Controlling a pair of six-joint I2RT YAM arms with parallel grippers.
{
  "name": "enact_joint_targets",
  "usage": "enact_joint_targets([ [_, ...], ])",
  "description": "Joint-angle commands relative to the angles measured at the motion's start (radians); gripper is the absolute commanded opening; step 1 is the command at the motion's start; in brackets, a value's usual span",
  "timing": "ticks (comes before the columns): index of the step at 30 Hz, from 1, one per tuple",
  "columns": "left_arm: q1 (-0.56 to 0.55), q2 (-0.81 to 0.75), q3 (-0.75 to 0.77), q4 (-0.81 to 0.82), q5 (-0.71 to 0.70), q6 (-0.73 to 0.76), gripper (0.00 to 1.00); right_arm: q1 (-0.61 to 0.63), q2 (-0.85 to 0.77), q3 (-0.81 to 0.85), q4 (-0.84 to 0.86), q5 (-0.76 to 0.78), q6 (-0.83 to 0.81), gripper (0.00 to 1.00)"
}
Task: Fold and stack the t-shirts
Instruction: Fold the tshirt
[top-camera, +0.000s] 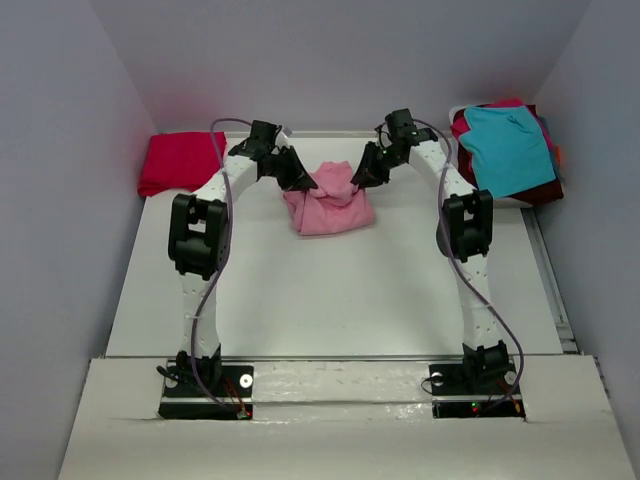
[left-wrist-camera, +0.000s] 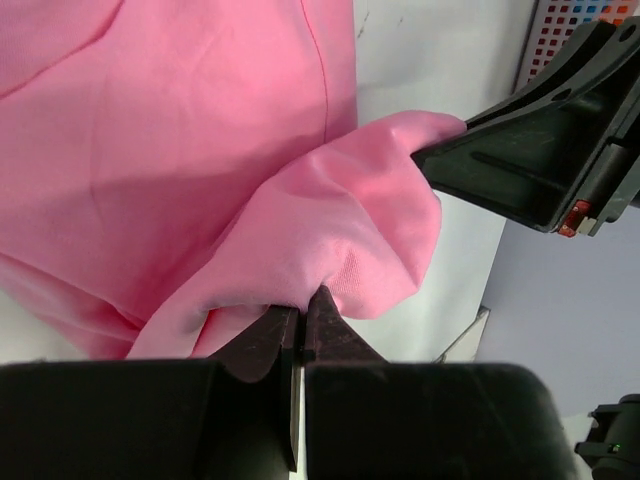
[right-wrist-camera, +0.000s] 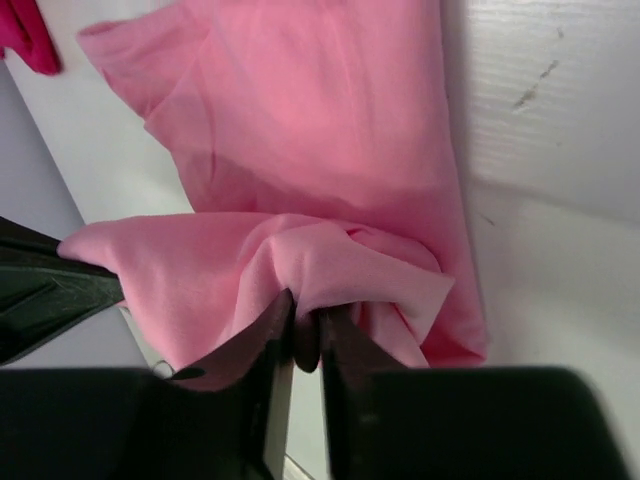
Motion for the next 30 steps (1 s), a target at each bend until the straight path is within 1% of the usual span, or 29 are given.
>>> enact_joint_targets([
  [1,0.021,-0.001,0.045,0.106,0.017,-0.022,0.06,0.000,0.012,0.033,0.147,-0.032,-0.025,0.38],
  [2,0.021,0.004,0.048,0.117,0.017,-0.022,0.06,0.000,0.015,0.037,0.150,-0.027,-0.023,0.45],
  [4,0.042,0.013,0.063,0.129,0.011,-0.023,0.06,0.000,0.015,0.043,0.155,-0.024,-0.014,0.51],
  [5,0.055,0.015,0.069,0.132,0.010,-0.020,0.06,0.000,0.014,0.042,0.158,-0.024,-0.012,0.56],
  [6,0.055,0.018,0.076,0.133,0.008,-0.019,0.06,0.000,0.009,0.040,0.161,-0.024,-0.011,0.57],
  [7,0.068,0.021,0.082,0.130,0.004,-0.016,0.06,0.000,0.000,0.040,0.158,-0.021,-0.011,0.62],
  [10,0.095,0.027,0.115,0.106,-0.007,0.010,0.06,0.000,-0.026,0.033,0.138,0.008,-0.029,0.65],
  [13,0.119,0.022,0.119,0.103,-0.013,0.024,0.06,0.000,-0.069,-0.004,0.135,0.035,-0.042,0.70],
  [15,0.130,0.022,0.119,0.104,-0.015,0.026,0.06,0.000,-0.089,-0.029,0.141,0.048,-0.045,0.75],
  [21,0.157,0.053,0.154,0.135,0.000,0.007,0.06,0.000,-0.117,-0.050,0.133,0.074,-0.054,0.81],
  [26,0.185,0.119,0.236,0.169,0.030,-0.037,0.06,0.000,-0.123,-0.079,0.153,0.103,-0.023,0.82],
  [30,0.205,0.179,0.313,0.196,0.050,-0.063,0.06,0.000,-0.115,-0.093,0.159,0.094,0.000,0.82],
])
